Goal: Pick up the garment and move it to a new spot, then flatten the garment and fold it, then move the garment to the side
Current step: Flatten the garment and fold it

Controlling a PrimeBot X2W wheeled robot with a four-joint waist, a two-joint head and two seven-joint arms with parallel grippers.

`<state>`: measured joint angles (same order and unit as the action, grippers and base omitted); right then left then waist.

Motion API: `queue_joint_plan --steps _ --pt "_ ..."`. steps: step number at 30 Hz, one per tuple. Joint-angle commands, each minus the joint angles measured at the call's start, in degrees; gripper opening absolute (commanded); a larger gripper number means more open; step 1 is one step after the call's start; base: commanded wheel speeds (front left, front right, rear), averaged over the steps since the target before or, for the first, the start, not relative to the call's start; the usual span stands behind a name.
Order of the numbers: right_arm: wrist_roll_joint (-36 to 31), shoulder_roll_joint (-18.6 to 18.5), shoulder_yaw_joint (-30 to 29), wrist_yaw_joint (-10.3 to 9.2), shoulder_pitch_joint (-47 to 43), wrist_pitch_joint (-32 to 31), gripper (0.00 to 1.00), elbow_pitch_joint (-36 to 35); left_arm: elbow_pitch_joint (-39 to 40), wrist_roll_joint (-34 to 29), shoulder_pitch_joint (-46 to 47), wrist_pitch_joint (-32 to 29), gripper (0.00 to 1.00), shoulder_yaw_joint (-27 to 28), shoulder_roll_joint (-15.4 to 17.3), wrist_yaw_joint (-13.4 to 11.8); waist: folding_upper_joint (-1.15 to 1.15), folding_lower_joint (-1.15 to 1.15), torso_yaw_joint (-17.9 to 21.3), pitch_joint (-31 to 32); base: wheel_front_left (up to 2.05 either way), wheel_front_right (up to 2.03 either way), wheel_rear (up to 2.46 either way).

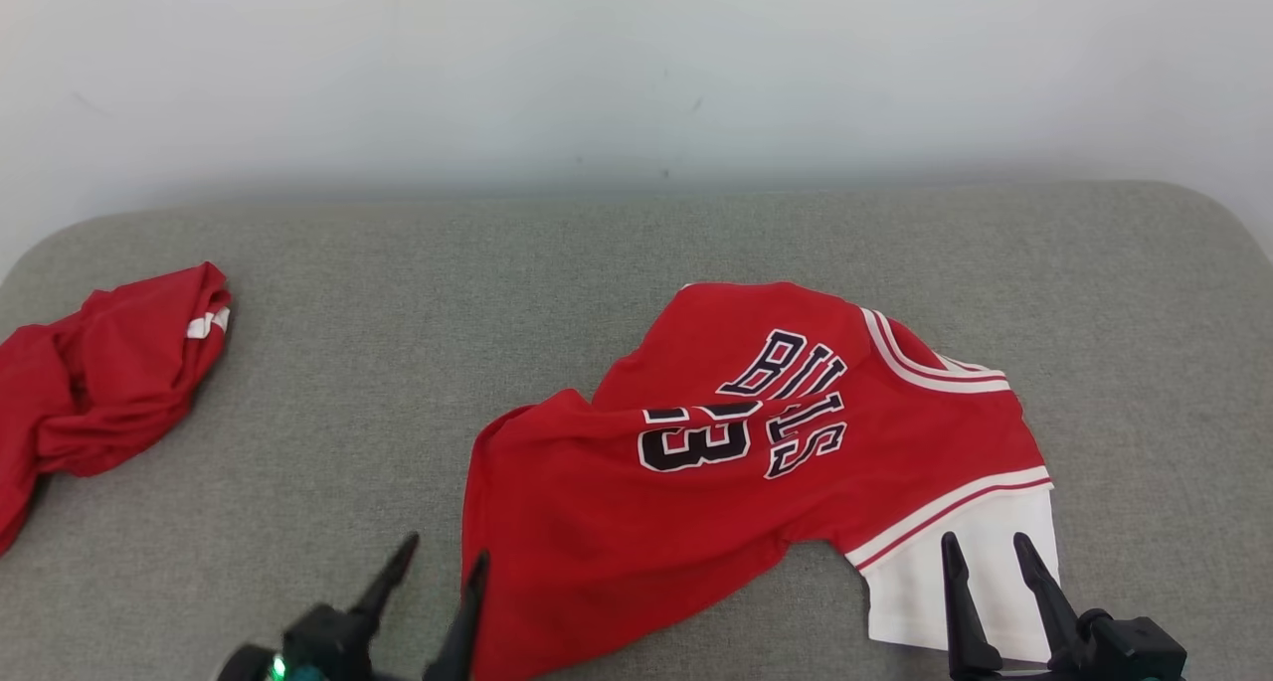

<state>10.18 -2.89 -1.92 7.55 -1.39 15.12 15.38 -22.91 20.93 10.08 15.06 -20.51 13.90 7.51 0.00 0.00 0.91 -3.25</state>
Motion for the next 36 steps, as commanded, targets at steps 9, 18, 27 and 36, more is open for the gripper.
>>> queue_joint_plan --steps 9,18,27,36 --pt "0.34 0.05 0.04 -0.13 -1.11 -0.01 1.0 -0.09 -0.84 0.27 -8.13 0.19 1.0 -3.39 -1.39 -0.07 0.0 0.0 -0.74 0.84 0.0 0.0 0.0" --pt "0.31 0.05 0.67 -0.13 -1.01 -0.01 1.0 0.25 -6.67 1.79 -7.59 0.2 1.0 -6.36 -2.32 -0.07 0.0 0.0 -0.01 1.24 0.0 0.0 0.0" --pt "-0.06 0.05 0.18 -0.13 -1.75 -0.01 1.0 0.07 -9.6 2.65 -5.6 0.2 0.03 -5.82 -3.89 -0.07 0.0 0.0 0.89 1.48 0.0 0.0 0.0" --pt "-0.02 0.05 -0.28 -0.13 -2.49 -0.01 1.0 0.17 -5.77 3.73 -5.27 0.2 0.0 -5.71 -1.88 -0.07 0.0 0.0 -0.11 2.45 0.0 0.0 0.0"
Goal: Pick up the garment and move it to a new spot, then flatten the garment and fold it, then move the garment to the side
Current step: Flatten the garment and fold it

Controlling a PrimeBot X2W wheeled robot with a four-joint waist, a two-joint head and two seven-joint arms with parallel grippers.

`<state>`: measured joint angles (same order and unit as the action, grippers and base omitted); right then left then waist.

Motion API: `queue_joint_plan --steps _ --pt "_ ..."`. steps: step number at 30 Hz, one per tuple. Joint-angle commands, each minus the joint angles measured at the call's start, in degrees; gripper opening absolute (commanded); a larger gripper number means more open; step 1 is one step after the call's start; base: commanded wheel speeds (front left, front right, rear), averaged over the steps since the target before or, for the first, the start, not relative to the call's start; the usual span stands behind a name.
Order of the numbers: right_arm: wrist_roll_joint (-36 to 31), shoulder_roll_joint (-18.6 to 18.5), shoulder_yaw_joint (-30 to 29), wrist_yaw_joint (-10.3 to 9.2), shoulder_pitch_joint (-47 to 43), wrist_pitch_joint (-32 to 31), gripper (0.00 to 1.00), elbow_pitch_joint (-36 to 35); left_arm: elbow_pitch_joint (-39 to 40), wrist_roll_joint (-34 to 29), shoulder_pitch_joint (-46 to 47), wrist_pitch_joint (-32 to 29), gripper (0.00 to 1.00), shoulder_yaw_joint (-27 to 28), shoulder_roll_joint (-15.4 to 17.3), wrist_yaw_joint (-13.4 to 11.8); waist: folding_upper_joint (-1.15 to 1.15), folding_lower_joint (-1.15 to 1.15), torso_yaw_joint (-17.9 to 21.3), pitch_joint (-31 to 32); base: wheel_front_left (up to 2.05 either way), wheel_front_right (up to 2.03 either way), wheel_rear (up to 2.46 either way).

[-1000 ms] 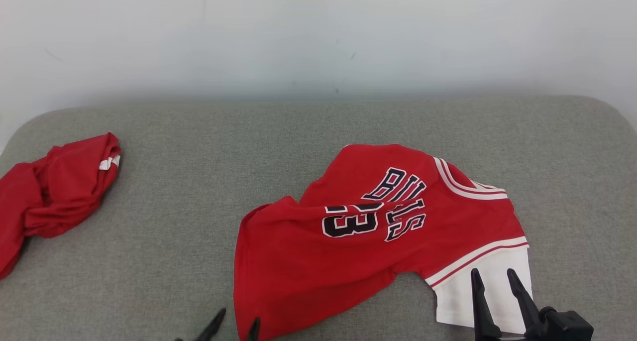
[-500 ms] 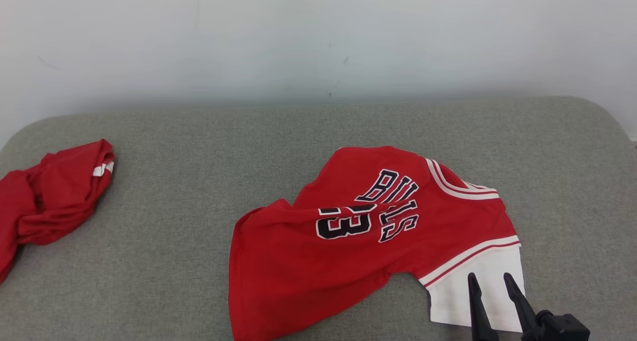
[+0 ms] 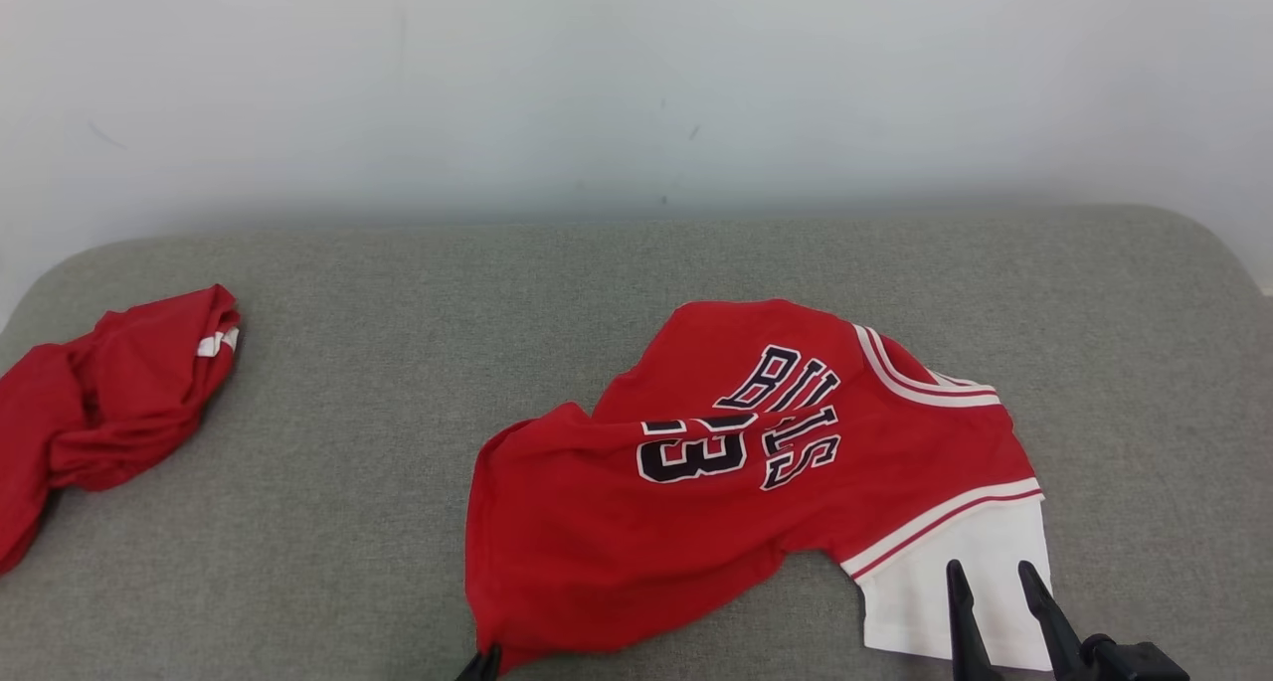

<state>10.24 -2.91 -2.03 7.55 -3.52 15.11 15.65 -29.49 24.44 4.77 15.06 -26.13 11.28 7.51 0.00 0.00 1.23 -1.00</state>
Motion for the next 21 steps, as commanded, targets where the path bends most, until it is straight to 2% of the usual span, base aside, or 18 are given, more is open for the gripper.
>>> queue_joint_plan --steps 1,6,7,12,14,20,21 --pt "-0.06 0.06 -0.21 -0.13 -0.49 0.01 1.0 -0.12 1.95 0.27 -0.17 0.2 0.0 -0.2 1.58 -0.08 0.0 0.0 -0.7 0.27 0.0 0.0 0.0" --pt "0.32 0.05 -0.25 -0.13 -1.0 0.0 1.0 0.11 5.9 0.72 -1.5 0.2 0.0 -0.62 6.48 -0.08 0.0 0.0 -1.82 0.59 0.0 0.0 0.0" --pt "0.32 0.05 -0.25 -0.13 -1.0 0.0 1.0 0.11 5.9 0.72 -1.5 0.2 0.0 -0.62 6.48 -0.08 0.0 0.0 -1.82 0.59 0.0 0.0 0.0" --pt "0.86 0.05 -0.01 -0.13 -1.34 0.01 1.0 0.14 8.71 3.06 -3.74 -1.13 0.0 0.14 10.5 -0.08 0.0 0.0 -2.32 0.58 0.0 0.0 0.0" --pt "0.96 0.06 0.13 -0.13 -1.32 0.0 1.0 0.57 8.4 3.85 -4.25 -1.52 0.0 0.01 10.86 -0.08 0.0 0.0 -2.34 0.6 0.0 0.0 0.0" --pt "1.04 0.06 0.47 -0.13 -1.42 0.0 1.0 1.45 3.61 5.16 -4.16 -0.56 0.0 0.45 8.27 -0.5 0.0 0.0 -2.11 1.08 0.0 0.0 0.0" --pt "0.91 0.05 0.42 -0.13 -1.4 0.0 1.0 1.49 3.04 5.28 -3.73 -0.27 0.05 0.96 7.6 -0.57 0.0 0.0 -2.1 1.15 0.0 0.0 0.0"
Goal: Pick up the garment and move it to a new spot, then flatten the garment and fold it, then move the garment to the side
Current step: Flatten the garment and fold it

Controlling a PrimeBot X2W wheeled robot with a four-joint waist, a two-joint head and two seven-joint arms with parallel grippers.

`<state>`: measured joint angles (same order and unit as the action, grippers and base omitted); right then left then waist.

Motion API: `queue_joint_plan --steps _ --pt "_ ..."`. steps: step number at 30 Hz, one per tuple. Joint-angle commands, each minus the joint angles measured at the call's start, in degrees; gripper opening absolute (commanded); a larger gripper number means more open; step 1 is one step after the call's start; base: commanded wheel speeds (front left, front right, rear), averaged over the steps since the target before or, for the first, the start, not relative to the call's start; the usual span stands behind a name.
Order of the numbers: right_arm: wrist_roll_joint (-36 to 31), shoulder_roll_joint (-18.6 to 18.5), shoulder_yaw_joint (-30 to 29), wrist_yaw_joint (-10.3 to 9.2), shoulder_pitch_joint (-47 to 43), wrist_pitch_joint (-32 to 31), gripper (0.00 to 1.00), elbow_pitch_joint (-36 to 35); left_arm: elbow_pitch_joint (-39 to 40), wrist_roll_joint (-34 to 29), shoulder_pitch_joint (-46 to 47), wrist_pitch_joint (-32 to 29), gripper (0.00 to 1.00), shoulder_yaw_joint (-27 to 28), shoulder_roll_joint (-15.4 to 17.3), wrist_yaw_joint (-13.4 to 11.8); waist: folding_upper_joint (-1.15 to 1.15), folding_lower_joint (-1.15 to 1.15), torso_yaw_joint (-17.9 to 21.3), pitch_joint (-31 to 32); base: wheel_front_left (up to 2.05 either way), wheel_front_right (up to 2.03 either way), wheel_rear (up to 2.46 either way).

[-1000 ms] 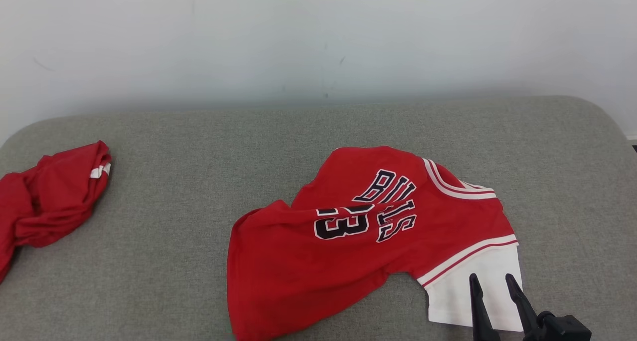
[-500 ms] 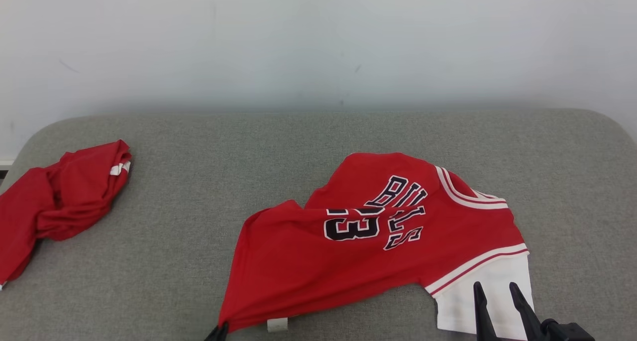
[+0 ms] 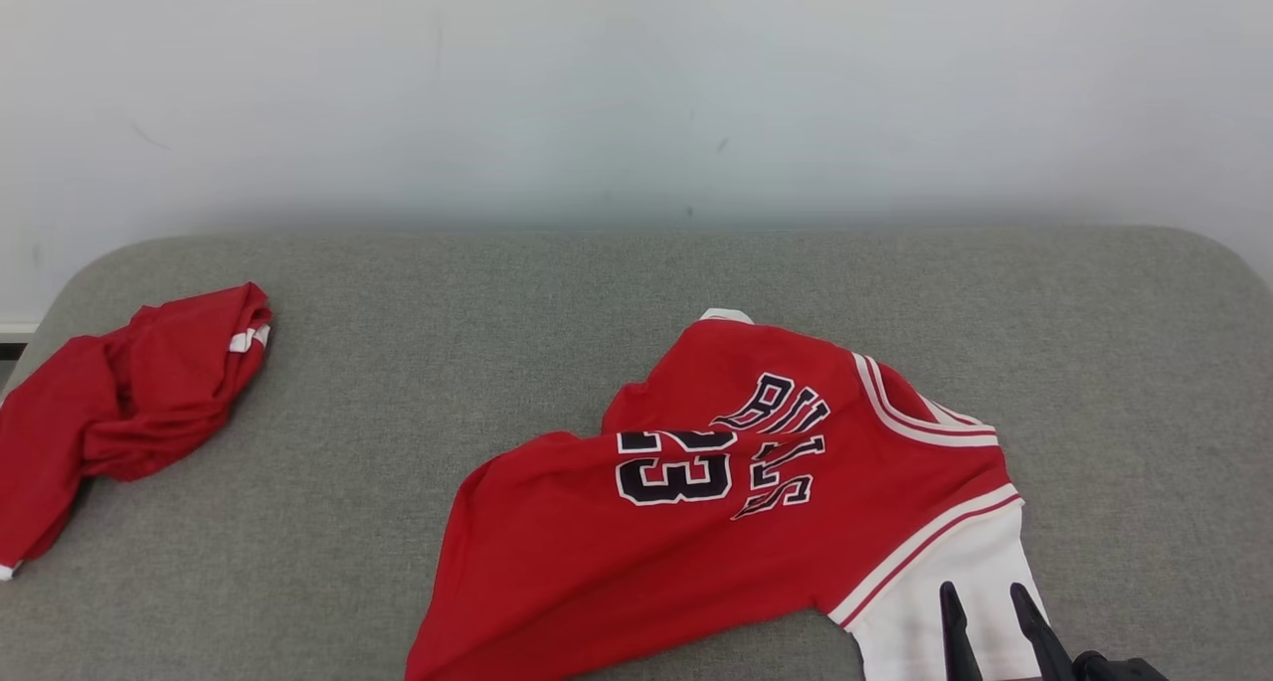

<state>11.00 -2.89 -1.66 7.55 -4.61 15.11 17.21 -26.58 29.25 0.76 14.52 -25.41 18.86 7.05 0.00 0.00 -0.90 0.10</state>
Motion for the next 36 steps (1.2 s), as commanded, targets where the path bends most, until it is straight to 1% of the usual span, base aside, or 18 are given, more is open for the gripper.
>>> queue_joint_plan --steps 1,2,3,6,12,17,20,24,29,30,36 --pt "-0.04 0.04 -0.07 -0.13 -0.27 0.0 1.0 -0.08 -0.54 0.27 0.46 0.41 0.32 0.45 -0.41 -0.23 0.0 0.0 0.06 0.13 0.0 0.0 0.0" --pt "-0.26 0.04 -0.21 -0.13 -0.24 0.0 1.0 -0.07 -0.94 -0.37 0.64 0.61 0.46 0.73 -0.77 -0.46 0.0 0.0 0.06 0.19 0.0 0.0 0.0" --pt "-0.45 0.04 -0.43 -0.13 -0.24 0.0 1.0 -0.11 -1.23 -0.62 0.83 0.65 1.0 1.09 -1.27 -0.56 0.0 0.0 0.07 0.27 0.0 0.0 0.0" --pt "-0.9 0.04 -1.01 -0.13 -0.34 0.0 1.0 -0.5 -0.09 -1.09 0.56 0.76 1.0 3.62 -2.78 -1.04 0.0 0.0 0.11 0.43 0.0 0.0 0.0" --pt "-0.5 0.05 -2.72 -0.13 -2.25 0.0 1.0 -1.7 4.67 -3.31 -4.17 0.71 1.0 10.42 -6.44 -1.35 0.0 0.0 -0.14 0.88 0.0 0.0 0.0" --pt "0.07 0.04 -4.49 -0.13 -4.38 0.0 1.0 -2.04 5.32 -6.11 -7.19 0.72 1.0 12.68 -9.06 -0.68 0.0 0.0 -0.62 1.1 0.0 0.0 0.0" --pt "-0.69 0.04 -5.89 -0.13 -4.83 0.0 1.0 -1.53 4.5 -7.81 -7.86 0.72 1.0 12.62 -10.02 -0.29 0.0 0.0 -0.69 0.86 0.0 0.0 0.0" --pt "-3.54 0.04 -7.8 -0.13 -3.55 0.0 1.0 0.61 2.63 -9.97 -6.49 0.72 1.0 11.9 -10.17 0.01 0.0 0.0 -0.39 0.38 0.0 0.0 0.0" --pt "-6.8 0.07 -9.32 -0.13 -0.25 0.0 1.0 6.5 0.28 -11.33 -4.57 0.73 1.0 10.71 -10.09 0.41 0.0 0.0 0.0 -0.25 0.0 0.0 0.0" --pt "-6.8 0.07 -9.32 -0.13 -0.25 0.0 1.0 6.5 0.28 -11.33 -4.57 0.73 1.0 10.71 -10.09 0.41 0.0 0.0 0.0 -0.25 0.0 0.0 0.0" --pt "-9.17 0.06 -10.89 -0.13 3.79 0.0 1.0 13.9 -2.38 -12.05 -2.05 0.73 1.0 10.11 -9.61 0.4 0.0 0.0 0.12 -1.04 0.0 0.0 0.0"
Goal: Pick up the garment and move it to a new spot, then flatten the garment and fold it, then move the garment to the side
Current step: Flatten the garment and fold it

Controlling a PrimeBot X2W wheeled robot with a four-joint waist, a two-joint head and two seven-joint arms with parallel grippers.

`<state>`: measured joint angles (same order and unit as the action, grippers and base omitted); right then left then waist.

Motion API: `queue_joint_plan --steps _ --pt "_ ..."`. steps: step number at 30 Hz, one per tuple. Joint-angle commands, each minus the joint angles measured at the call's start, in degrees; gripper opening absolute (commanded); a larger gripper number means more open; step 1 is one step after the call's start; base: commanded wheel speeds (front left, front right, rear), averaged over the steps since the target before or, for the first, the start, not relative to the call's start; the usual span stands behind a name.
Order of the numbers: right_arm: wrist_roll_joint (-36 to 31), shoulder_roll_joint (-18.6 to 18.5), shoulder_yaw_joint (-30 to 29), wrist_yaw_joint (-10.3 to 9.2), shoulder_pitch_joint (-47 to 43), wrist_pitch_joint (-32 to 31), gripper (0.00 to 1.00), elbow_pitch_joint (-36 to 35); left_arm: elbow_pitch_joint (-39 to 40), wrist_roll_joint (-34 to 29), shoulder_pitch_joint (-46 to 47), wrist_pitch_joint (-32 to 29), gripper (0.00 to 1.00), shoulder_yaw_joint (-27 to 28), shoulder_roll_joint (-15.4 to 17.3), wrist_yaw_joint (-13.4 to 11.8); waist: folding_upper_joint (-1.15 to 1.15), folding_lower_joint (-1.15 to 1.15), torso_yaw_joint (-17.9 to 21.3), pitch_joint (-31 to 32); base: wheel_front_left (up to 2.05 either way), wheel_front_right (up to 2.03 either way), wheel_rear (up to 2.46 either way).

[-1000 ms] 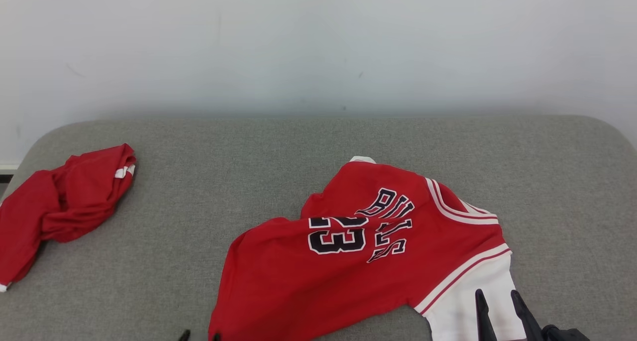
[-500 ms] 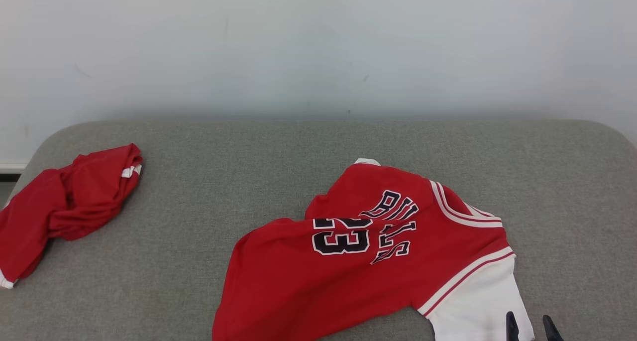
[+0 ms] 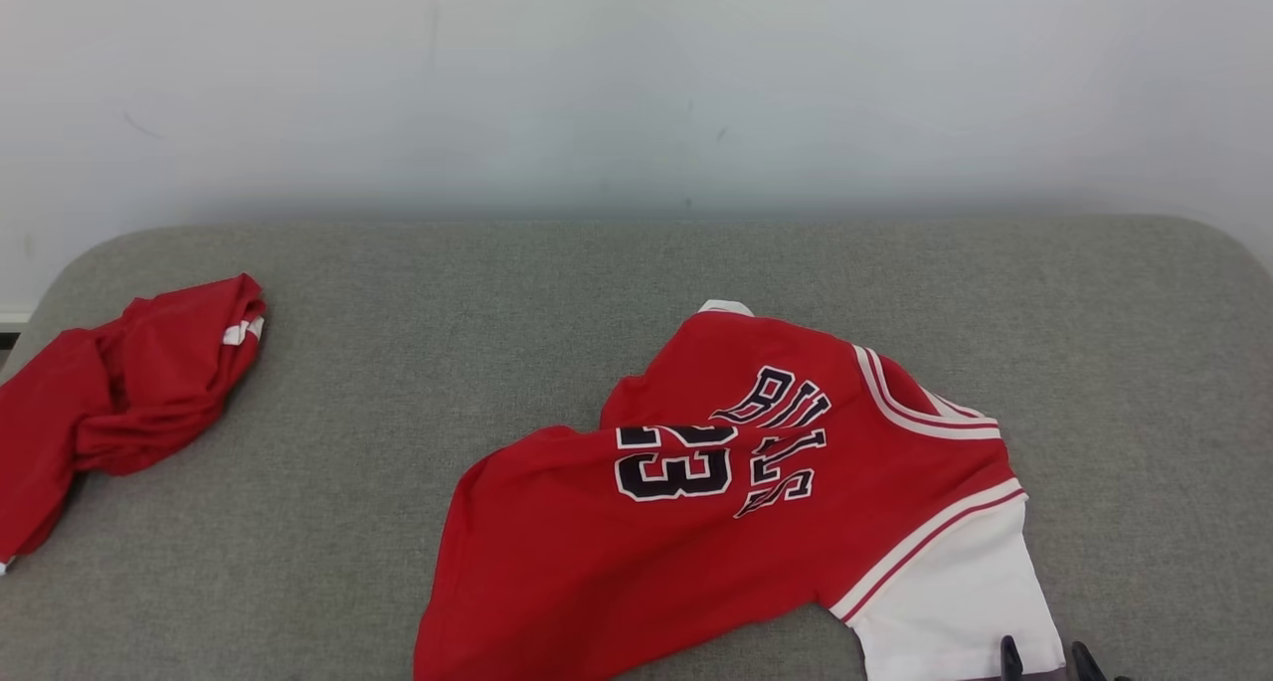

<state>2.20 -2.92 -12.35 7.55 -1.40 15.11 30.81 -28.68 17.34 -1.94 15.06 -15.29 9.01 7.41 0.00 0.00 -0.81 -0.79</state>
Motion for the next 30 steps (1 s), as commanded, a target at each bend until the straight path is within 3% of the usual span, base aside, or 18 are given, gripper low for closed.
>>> queue_joint_plan --steps 1,12,13,14,15,16,17,24,30 --pt "-0.57 0.05 -0.5 -0.13 1.2 0.0 1.0 1.56 -0.95 -0.27 0.99 0.19 1.0 -0.22 0.36 0.05 0.0 0.0 0.07 -0.2 0.0 0.0 0.0" --pt "-2.65 0.12 -1.86 -0.13 6.69 -0.09 1.0 12.77 -4.29 1.52 3.37 0.19 1.0 -2.03 1.16 0.02 0.0 0.0 0.33 -0.48 0.0 0.0 0.0" --pt "-2.68 0.12 -1.91 -0.13 7.0 -0.12 0.89 13.67 -4.95 1.9 3.52 0.19 0.9 -2.74 1.09 0.02 0.0 0.0 0.3 -0.41 0.0 0.0 0.0" --pt "-2.71 0.12 -1.9 -0.13 7.4 -0.22 0.51 14.73 -5.48 2.28 3.93 0.19 0.5 -3.59 1.12 0.02 0.0 0.0 0.28 -0.33 0.0 0.0 0.0" --pt "-2.74 0.13 -1.87 -0.13 7.65 -0.25 0.2 15.57 -5.94 2.73 4.35 0.19 0.29 -4.25 1.18 0.03 0.0 0.0 0.25 -0.23 0.0 0.0 0.0" --pt "-2.62 0.13 -1.9 -0.13 7.84 -0.26 0.0 16.28 -6.42 3.69 4.59 0.19 0.13 -4.69 1.11 0.02 0.0 0.0 0.2 -0.1 0.0 0.0 0.0" --pt "-2.59 0.14 -1.93 -0.13 8.02 -0.25 0.0 16.77 -6.98 4.69 4.62 0.19 0.0 -4.99 1.0 0.03 0.0 0.0 0.16 0.05 0.0 0.0 0.0" --pt "1.67 0.12 -0.62 -0.14 5.83 -0.23 0.0 16.22 -6.61 7.5 3.44 0.19 0.0 -6.9 1.71 0.03 0.0 0.0 -0.19 1.22 0.0 0.0 0.0" --pt "5.29 -0.16 2.82 -0.14 -0.54 -0.02 0.0 7.56 -0.6 8.95 -0.13 0.19 0.0 -4.85 3.42 0.02 0.0 0.0 -0.11 1.91 0.0 0.0 0.0"
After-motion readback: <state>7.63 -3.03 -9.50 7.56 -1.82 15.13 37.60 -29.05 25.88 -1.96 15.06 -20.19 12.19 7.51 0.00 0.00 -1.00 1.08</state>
